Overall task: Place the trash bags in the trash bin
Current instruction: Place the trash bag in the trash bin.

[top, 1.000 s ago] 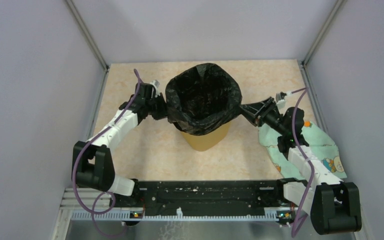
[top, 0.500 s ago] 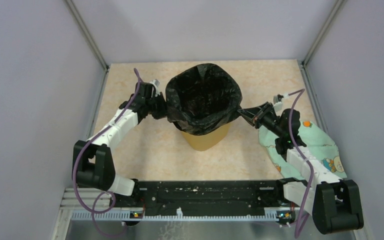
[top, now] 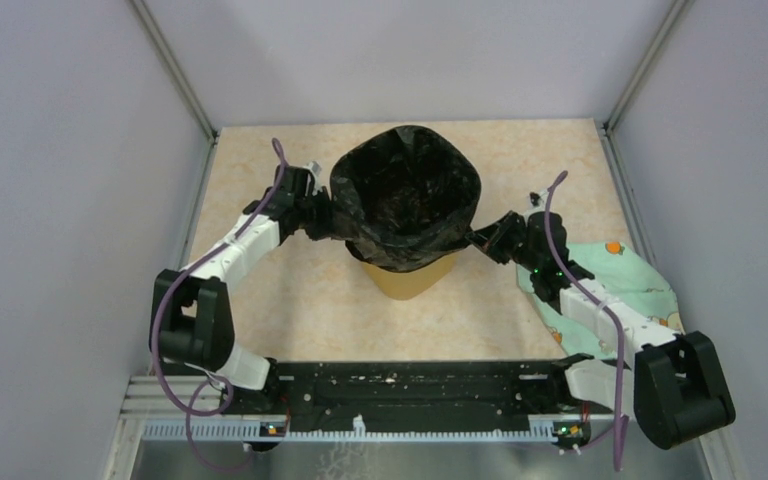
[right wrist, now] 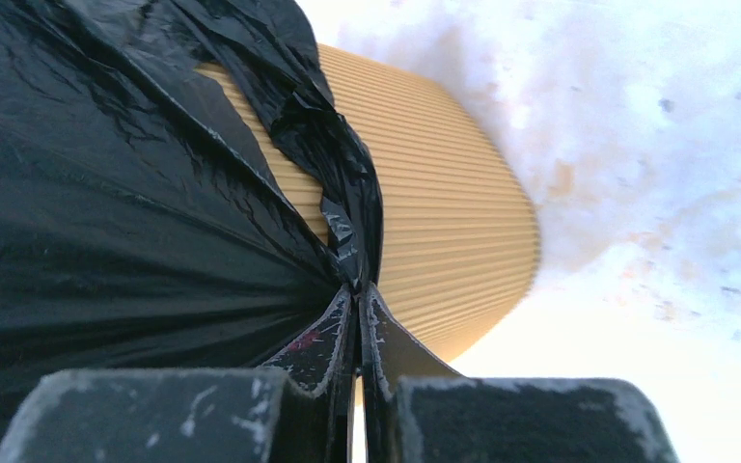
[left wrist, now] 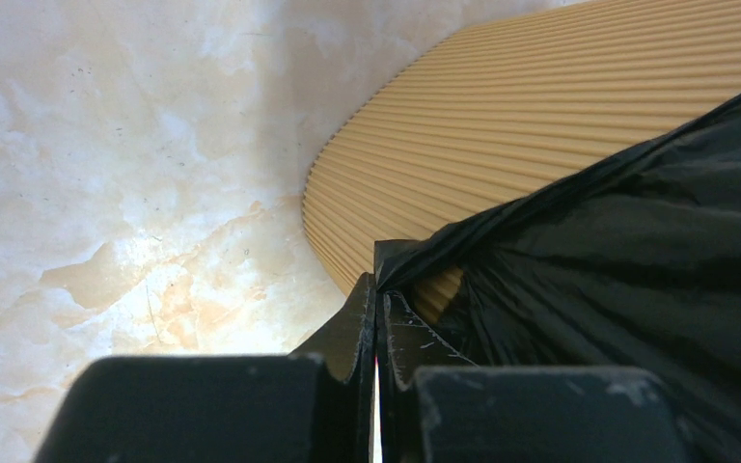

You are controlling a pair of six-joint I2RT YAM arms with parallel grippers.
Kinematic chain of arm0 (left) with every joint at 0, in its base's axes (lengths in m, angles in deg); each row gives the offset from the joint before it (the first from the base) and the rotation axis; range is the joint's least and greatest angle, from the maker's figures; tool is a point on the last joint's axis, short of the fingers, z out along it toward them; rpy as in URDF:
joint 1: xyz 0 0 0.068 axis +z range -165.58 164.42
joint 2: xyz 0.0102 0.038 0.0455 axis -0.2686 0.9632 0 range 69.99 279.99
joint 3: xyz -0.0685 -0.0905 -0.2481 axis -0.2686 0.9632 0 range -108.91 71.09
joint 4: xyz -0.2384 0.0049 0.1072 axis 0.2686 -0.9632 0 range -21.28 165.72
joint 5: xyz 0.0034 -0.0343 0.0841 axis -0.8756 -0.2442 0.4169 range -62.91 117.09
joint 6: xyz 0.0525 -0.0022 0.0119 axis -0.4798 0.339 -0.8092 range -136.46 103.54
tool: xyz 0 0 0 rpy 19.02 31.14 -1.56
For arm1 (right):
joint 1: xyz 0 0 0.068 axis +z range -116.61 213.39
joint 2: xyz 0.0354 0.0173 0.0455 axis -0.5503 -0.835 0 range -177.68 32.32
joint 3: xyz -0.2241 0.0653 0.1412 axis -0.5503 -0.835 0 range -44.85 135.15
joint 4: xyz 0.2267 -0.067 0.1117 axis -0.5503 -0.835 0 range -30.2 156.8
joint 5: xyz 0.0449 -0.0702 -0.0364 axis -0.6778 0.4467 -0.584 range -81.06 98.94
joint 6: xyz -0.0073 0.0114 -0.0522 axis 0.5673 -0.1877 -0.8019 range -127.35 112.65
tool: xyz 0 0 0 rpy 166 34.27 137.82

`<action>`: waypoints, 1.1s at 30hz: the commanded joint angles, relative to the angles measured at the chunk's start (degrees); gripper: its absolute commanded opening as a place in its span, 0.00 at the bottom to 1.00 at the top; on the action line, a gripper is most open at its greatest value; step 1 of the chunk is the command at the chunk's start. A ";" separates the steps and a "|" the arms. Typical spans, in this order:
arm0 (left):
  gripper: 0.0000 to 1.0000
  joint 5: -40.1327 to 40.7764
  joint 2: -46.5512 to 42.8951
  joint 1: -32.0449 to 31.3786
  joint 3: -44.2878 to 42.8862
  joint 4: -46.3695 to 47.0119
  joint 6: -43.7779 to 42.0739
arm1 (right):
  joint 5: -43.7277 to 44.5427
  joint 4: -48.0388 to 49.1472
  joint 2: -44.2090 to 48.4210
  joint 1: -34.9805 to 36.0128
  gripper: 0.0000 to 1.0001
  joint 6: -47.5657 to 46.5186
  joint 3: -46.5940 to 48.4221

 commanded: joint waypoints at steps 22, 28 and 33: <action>0.00 7.40 8.16 -0.13 8.65 6.87 1.98 | 22.17 -11.12 -10.02 5.17 0.00 -14.86 2.06; 0.00 9.66 9.21 -0.09 9.93 7.36 2.32 | 22.66 -9.43 -13.93 5.18 0.00 -15.19 1.34; 0.01 12.83 9.67 -0.12 10.58 6.72 2.08 | 25.12 -10.65 -14.91 5.18 0.00 -15.70 1.67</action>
